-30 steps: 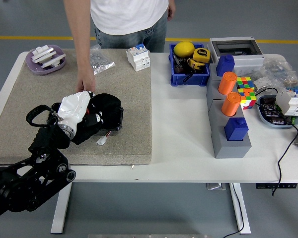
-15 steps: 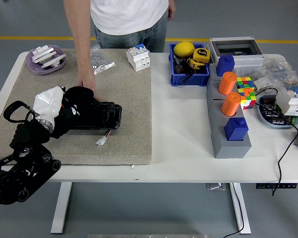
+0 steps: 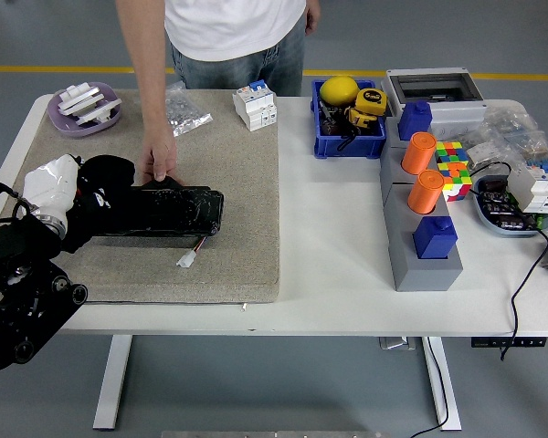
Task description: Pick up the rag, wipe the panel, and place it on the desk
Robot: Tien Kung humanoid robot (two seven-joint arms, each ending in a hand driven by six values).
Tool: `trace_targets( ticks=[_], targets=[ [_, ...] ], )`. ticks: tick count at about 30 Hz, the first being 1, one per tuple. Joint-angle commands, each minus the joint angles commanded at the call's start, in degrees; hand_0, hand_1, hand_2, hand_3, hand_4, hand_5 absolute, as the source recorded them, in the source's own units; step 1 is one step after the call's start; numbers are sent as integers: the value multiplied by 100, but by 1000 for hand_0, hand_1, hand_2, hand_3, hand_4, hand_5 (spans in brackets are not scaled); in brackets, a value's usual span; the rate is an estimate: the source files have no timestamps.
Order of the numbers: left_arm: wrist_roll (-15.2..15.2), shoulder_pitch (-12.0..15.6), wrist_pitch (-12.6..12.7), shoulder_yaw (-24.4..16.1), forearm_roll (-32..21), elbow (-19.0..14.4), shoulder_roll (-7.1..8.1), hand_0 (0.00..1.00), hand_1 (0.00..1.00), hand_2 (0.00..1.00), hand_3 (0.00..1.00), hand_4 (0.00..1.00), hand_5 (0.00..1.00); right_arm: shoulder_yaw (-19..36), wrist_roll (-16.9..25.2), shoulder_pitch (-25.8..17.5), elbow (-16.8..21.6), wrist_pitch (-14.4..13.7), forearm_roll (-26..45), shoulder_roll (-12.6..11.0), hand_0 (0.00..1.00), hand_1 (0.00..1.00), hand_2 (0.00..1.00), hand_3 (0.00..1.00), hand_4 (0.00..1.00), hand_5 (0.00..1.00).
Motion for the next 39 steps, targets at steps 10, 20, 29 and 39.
trace_targets(
  ticks=[10, 20, 29, 39],
  targets=[
    [-80, 168, 66, -453, -16, 171, 173, 255, 199, 500, 477, 224, 2, -13, -3, -5, 2, -3, -3, -6, 707, 521, 637, 630, 998, 561],
    [-433, 247, 220, -709, -399, 629, 319, 305, 322, 522, 532, 462, 2, -55, 0, -3, 12, -12, -21, 9, 707, 521, 637, 630, 998, 564],
    [-670, 261, 142, -744, -690, 736, 327, 319, 417, 543, 572, 623, 2, -20, -21, -6, 11, -23, -74, 24, 707, 522, 637, 629, 998, 566],
    [-600, 226, -144, -703, -749, 752, 369, 436, 662, 598, 576, 875, 187, -100, 17, -3, 3, -27, 47, 40, 708, 521, 638, 628, 998, 568]
  ],
)
